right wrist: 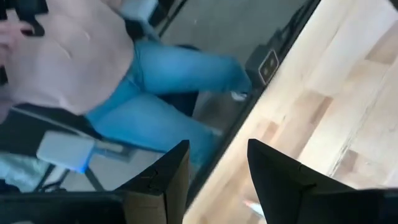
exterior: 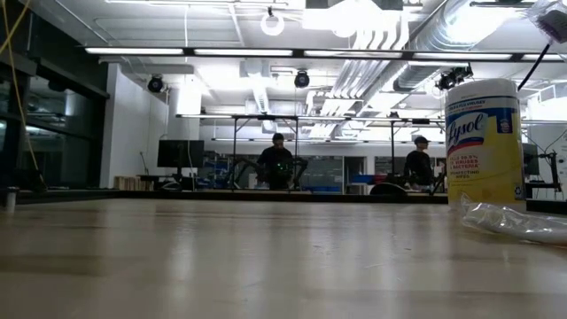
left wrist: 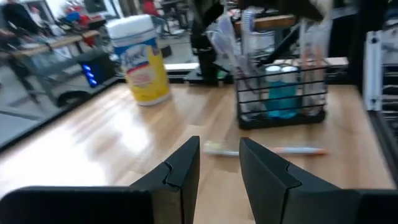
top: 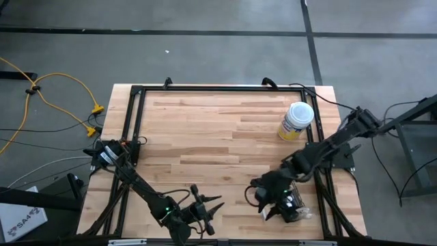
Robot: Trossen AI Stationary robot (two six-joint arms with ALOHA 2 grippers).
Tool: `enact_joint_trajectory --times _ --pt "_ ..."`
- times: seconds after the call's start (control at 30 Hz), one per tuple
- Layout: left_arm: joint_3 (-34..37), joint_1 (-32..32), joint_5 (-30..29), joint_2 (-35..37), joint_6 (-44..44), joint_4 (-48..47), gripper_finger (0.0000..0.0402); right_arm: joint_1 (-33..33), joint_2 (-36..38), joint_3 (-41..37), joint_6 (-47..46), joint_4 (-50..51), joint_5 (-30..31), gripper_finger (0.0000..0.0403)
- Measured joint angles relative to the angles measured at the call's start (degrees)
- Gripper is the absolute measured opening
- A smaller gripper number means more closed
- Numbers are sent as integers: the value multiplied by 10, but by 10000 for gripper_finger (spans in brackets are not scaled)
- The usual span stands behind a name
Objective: Pick & Place toothbrushing station
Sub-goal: Put the orange toothbrush into the mesh organizer
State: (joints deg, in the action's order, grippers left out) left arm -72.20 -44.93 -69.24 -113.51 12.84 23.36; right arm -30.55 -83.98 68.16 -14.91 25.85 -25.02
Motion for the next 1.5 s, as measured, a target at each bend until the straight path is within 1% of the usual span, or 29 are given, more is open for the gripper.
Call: enact_joint_trajectory --times 0.1,0.23,0.3,0.4,0.5,0.77,0.83,1.03,1.13,1.23,1.37,1.5 --pt "0 0 16 0 12 0 108 12 -30 0 30 4 -16 152" --pt "0 0 19 0 12 0 108 28 -64 0 55 16 -24 152" --pt "0 0 19 0 12 0 108 33 -78 11 76 45 -14 152" --pt "0 0 19 0 12 -4 108 37 -100 41 110 99 31 152" --pt "0 0 19 0 11 -11 108 38 -129 72 140 143 55 152" --pt "0 2 37 0 11 -22 108 41 -204 139 187 280 59 152" --pt "0 3 38 0 11 -24 108 41 -219 148 195 297 56 152" --pt "0 3 38 0 10 -25 108 40 -255 153 197 307 53 152" --pt "0 3 38 0 10 -25 108 39 -266 153 186 303 66 152" --pt "0 3 40 0 10 -25 108 38 -270 153 152 296 96 152" --pt "0 3 48 0 11 -24 108 41 -270 153 59 292 139 152" --pt "0 3 49 0 11 -24 108 49 -270 153 -29 294 144 152"
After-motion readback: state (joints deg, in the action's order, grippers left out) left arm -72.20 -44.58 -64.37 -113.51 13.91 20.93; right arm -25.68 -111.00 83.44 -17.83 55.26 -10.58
